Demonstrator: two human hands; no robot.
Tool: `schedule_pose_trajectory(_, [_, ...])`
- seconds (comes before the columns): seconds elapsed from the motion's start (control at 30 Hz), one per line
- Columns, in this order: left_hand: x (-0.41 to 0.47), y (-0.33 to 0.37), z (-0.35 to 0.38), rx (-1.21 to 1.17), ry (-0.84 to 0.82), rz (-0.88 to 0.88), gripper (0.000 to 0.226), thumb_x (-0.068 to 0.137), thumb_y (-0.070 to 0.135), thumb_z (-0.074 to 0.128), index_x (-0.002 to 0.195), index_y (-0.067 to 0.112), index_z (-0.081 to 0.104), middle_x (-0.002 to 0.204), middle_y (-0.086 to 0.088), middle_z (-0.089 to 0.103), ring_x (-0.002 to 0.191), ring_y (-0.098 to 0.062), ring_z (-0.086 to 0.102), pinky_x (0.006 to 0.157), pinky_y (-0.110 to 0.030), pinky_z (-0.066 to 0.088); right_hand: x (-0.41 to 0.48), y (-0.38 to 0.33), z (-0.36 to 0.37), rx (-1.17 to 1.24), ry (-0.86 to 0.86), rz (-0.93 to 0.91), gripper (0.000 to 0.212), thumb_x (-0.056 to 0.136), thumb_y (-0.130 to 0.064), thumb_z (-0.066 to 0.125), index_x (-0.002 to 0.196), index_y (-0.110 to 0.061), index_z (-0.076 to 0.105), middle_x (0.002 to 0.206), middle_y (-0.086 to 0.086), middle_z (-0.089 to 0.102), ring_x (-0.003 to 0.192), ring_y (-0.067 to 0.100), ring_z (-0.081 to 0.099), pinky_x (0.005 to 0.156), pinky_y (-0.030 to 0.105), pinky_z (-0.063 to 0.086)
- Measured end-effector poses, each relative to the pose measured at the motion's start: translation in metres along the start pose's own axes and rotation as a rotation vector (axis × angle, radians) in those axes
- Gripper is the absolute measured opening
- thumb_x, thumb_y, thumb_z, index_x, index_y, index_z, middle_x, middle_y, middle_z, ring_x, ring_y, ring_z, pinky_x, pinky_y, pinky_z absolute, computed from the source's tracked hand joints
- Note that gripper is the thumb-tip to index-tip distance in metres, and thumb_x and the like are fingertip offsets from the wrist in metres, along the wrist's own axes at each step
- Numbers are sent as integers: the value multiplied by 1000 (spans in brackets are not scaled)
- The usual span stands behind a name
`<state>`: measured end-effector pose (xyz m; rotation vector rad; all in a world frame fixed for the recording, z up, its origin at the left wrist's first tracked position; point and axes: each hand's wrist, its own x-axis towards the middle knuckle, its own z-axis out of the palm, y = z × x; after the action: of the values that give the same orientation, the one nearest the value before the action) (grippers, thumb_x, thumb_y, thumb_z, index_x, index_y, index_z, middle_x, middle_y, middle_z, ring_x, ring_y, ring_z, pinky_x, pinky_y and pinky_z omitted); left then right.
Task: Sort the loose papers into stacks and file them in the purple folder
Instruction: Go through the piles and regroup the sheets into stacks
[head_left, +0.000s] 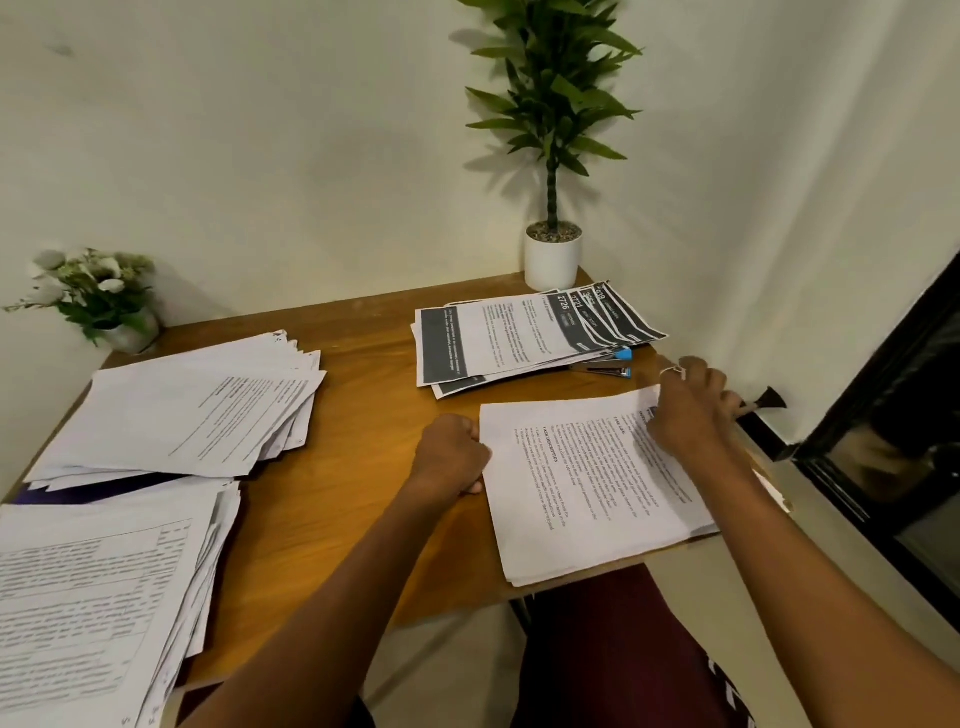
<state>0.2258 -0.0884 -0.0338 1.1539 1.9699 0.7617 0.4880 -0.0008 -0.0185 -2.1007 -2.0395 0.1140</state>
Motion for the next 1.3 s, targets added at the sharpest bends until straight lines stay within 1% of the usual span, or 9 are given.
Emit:
schedule_pose_trajectory(0.1, [4,-10,3,273,90,127,32,86,28,80,114,18,65,121,-1,67,99,-19,68,78,-29,57,-4,-16,11,42,37,-77,38,89,-7,71,125,-14,63,143,12,48,129,33,43,105,45,37])
schedule_pose_trajectory(0.2, [5,-14,3,298,136,202,65,82,31,84,136,24,48,136,0,50,118,-23,58,83,-27,49,-6,-35,19,469,-69,-30,27,94,-10,68,118,-22,68,127,5,66,118,24,61,94,34,50])
schedule_pose_trajectory(0.33, [9,-24,5,259,73,321,51,90,25,75,136,32,55,139,5,49,123,-16,54,97,-32,53,-8,-76,19,1192,-368,199,28,96,-12,65,124,-14,63,90,9,78,83,22,72,75,32,60])
schedule_pose_trajectory(0.4, [5,-31,5,354,94,403,36,98,27,64,133,35,62,130,9,54,116,-10,53,92,-26,51,-3,-94,22,1437,-464,314,26,96,-13,68,119,-3,63,87,13,78,86,25,75,75,35,62])
schedule_pose_trajectory(0.53, [-2,-43,8,359,196,546,28,102,30,55,123,26,73,117,9,59,106,-6,50,82,-20,47,11,-119,33,1647,-587,441,24,99,-24,66,112,-4,66,94,14,78,74,18,76,56,21,58])
schedule_pose_trajectory(0.83, [2,-47,8,326,246,581,26,98,31,61,118,23,75,117,8,64,101,-4,50,78,-18,51,54,-147,35,1740,-555,697,16,98,-25,67,105,-11,65,89,9,73,58,7,61,45,13,50])
schedule_pose_trajectory(0.97, [5,-47,9,280,263,585,25,97,31,64,116,21,76,112,8,65,99,-4,52,76,-16,47,68,-156,41,1619,-589,706,15,102,-7,48,100,-14,62,67,-2,55,36,1,44,33,11,33])
schedule_pose_trajectory(1.1, [6,-47,9,278,263,582,24,97,32,65,115,21,76,110,7,65,100,-6,54,79,-21,51,74,-164,49,1507,-547,675,22,97,-2,43,97,-14,61,59,-4,46,34,3,36,31,15,25])
schedule_pose_trajectory(1.3, [7,-49,8,258,243,579,25,98,31,64,115,18,77,112,6,66,100,-4,52,76,-10,42,56,-172,42,1463,-486,473,7,99,-12,58,102,-12,64,51,-6,43,38,5,33,35,20,25])
